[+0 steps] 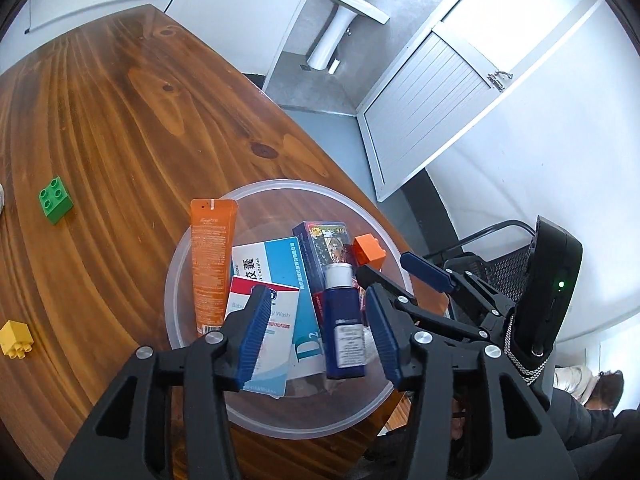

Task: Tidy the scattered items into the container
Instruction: 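Carry the blue bottle over the bowl and release it with the left tool, then withdraw both tools from the bowl toward the remaining blocks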

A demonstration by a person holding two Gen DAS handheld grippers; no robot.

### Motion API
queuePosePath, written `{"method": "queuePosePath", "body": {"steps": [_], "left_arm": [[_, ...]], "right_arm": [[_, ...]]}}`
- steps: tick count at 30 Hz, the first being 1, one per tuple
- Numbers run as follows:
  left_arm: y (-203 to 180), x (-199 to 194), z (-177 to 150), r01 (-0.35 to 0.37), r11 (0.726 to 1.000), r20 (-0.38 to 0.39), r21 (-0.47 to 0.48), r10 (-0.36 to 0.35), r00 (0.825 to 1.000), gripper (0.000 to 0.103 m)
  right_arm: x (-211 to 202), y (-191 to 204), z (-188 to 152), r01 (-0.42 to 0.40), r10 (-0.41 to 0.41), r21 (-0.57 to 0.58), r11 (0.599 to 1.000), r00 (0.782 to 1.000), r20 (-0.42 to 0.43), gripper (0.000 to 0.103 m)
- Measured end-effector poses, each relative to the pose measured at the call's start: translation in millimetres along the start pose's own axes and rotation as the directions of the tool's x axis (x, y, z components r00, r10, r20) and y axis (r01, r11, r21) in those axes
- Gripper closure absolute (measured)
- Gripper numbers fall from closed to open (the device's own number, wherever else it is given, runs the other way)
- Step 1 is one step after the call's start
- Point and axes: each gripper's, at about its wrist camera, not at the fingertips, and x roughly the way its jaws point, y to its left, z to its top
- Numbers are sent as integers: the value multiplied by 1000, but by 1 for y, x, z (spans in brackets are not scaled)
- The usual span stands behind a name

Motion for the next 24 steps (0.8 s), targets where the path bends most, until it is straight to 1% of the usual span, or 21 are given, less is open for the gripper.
{"method": "queuePosePath", "body": {"steps": [6, 9, 12, 16, 20, 23, 24], "left_arm": [[22, -7, -7, -34, 995, 13, -89, 35, 999, 50], [37, -10, -11, -73, 988, 6, -138, 74, 997, 50], [47, -20, -14, -98, 981, 22, -167, 103, 994, 50], [61, -37, -23, -107, 974, 50, -200, 119, 992, 50], [80, -56, -37, -135, 959, 78, -251, 159, 984, 50], [99, -67, -50, -160, 939, 82, -305, 193, 978, 50], [106, -70, -55, -162, 932, 83, -324, 198, 977, 50]], "right_arm": [[3, 4, 0, -4, 4, -8, 1000, 1000, -1, 41], [3, 9, 1, -13, 13, -18, 1000, 1000, 0, 41], [4, 20, 3, -30, 30, -40, 999, 1000, 4, 40], [2, 40, 0, -62, 63, -79, 995, 998, 7, 40], [0, 58, -1, -78, 79, -105, 991, 997, 8, 40], [0, 75, -5, -100, 101, -134, 986, 995, 0, 40], [0, 81, -6, -104, 105, -147, 984, 994, -1, 39]]}}
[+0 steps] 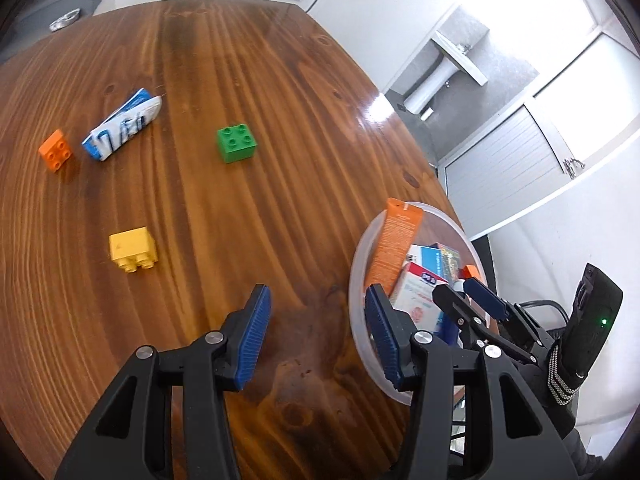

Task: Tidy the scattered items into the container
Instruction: 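Withdraw both tools from the bowl toward the remaining blocks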

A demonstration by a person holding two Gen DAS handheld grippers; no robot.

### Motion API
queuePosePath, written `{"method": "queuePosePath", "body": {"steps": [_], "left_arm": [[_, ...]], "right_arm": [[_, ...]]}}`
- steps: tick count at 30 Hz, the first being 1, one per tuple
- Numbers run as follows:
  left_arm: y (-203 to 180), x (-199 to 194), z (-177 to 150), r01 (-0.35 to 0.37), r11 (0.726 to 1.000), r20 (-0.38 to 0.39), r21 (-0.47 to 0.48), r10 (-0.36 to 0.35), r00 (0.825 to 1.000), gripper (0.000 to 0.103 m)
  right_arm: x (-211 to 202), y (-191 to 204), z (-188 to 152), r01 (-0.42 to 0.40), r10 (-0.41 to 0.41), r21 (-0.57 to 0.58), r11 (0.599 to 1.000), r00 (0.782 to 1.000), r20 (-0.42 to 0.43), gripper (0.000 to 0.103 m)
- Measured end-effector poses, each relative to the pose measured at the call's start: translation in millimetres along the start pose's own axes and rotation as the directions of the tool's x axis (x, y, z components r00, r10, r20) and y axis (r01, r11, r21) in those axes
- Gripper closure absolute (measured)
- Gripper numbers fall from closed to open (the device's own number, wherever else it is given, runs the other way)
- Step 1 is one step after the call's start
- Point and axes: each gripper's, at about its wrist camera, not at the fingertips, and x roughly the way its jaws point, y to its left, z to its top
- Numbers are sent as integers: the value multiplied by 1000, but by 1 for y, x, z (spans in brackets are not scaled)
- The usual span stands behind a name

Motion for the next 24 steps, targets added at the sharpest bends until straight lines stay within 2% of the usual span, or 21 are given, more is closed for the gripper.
{"method": "queuePosePath", "body": {"steps": [4, 9, 15, 24], "left_arm": [[32, -9, -7, -43, 997, 12, -59, 43, 999, 50], [64, -19, -14, -82, 991, 14, -101, 84, 996, 50], [90, -29, -20, -137, 985, 26, -100, 141, 990, 50], [141, -27, -30, -163, 971, -21, -174, 162, 987, 50]], "right_arm": [[1, 24, -2, -17, 17, -43, 999, 1000, -7, 38], [1, 39, -2, 21, -20, -49, 999, 1000, 4, 37], [2, 60, -3, 22, -21, -80, 997, 1000, 12, 37], [4, 95, -7, 43, -41, -137, 990, 999, 16, 36]]}}
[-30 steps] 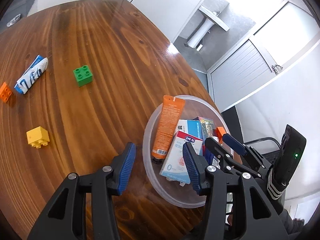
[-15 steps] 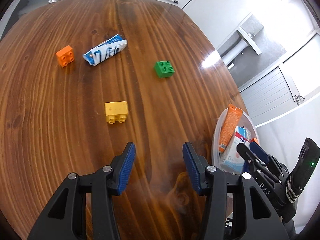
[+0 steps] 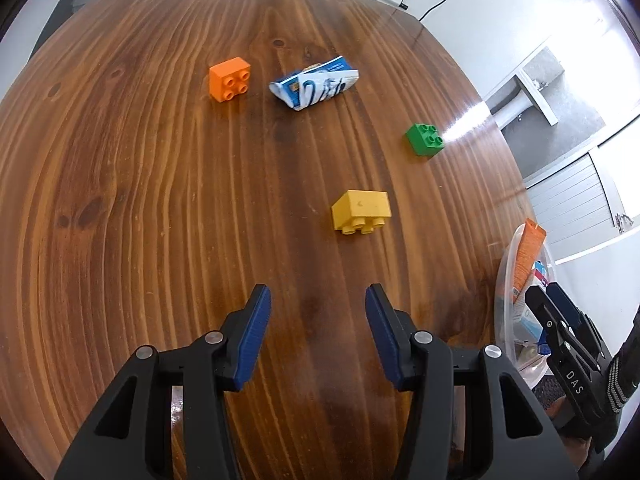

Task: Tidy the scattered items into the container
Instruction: 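Withdraw both tools from the bowl toward the remaining blocks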

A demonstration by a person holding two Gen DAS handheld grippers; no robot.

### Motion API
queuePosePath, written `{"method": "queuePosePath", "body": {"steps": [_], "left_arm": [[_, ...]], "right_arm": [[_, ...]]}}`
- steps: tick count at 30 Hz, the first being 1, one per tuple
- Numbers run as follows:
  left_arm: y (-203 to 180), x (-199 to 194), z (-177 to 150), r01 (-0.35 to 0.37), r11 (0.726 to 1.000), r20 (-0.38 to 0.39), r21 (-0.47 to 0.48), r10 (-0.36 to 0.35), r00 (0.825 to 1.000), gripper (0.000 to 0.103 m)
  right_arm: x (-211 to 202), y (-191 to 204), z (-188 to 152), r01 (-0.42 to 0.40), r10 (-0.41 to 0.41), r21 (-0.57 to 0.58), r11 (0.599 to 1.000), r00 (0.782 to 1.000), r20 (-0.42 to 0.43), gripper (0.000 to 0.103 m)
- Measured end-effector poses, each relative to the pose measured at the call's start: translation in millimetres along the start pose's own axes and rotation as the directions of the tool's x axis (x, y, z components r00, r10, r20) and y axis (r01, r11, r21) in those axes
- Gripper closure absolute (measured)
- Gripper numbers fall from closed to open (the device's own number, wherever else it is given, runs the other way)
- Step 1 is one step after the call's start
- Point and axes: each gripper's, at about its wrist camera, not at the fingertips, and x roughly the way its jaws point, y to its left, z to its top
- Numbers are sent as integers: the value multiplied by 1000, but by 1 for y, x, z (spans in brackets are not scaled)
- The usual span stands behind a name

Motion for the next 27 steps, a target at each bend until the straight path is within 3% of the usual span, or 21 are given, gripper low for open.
{"method": "queuePosePath", "body": {"steps": [12, 19, 27], "left_arm": [[33, 8, 3, -26, 1000, -27, -12, 25, 999, 50], [54, 14, 15, -36, 999, -23, -27, 36, 999, 50], [70, 20, 41, -54, 999, -3, -7, 54, 999, 50]], "right_arm": [[8, 42, 1, -12, 11, -65, 998, 1000, -15, 36], [25, 75, 10, -150, 142, -84, 985, 985, -100, 31], [52, 108, 11, -200, 179, -98, 975, 966, -184, 31]]}}
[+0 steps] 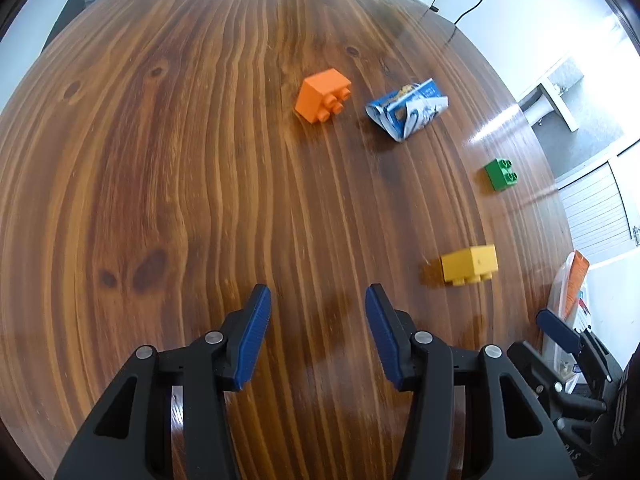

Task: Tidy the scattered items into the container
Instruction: 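Withdraw both tools from the bowl toward the remaining blocks, then grasp the orange block with the left tool while the right grasps the yellow block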

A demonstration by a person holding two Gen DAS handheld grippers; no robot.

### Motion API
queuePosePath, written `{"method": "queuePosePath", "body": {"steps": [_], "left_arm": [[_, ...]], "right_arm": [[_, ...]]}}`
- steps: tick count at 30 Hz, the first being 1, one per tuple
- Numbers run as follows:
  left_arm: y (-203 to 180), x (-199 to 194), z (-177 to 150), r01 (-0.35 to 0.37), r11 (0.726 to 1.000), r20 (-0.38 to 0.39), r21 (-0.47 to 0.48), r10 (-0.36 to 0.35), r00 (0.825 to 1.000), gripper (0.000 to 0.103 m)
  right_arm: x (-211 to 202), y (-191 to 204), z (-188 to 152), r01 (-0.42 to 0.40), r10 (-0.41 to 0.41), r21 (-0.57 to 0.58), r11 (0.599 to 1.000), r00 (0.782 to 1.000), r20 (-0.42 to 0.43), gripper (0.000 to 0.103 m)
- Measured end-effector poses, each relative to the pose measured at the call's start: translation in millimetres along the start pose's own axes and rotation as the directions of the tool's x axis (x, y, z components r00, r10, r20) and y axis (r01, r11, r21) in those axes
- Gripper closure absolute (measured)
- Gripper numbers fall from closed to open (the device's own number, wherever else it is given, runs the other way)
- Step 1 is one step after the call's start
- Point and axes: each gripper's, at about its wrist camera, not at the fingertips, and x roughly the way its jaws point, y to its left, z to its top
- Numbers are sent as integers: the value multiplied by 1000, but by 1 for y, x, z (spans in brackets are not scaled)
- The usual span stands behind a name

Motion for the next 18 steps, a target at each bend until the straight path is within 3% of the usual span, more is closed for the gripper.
{"method": "queuePosePath", "body": {"steps": [18], "left_arm": [[-6, 25, 91, -46, 990, 69, 136, 37, 997, 50]], "right_arm": [[28, 12, 16, 15, -13, 33, 999, 999, -39, 31]]}}
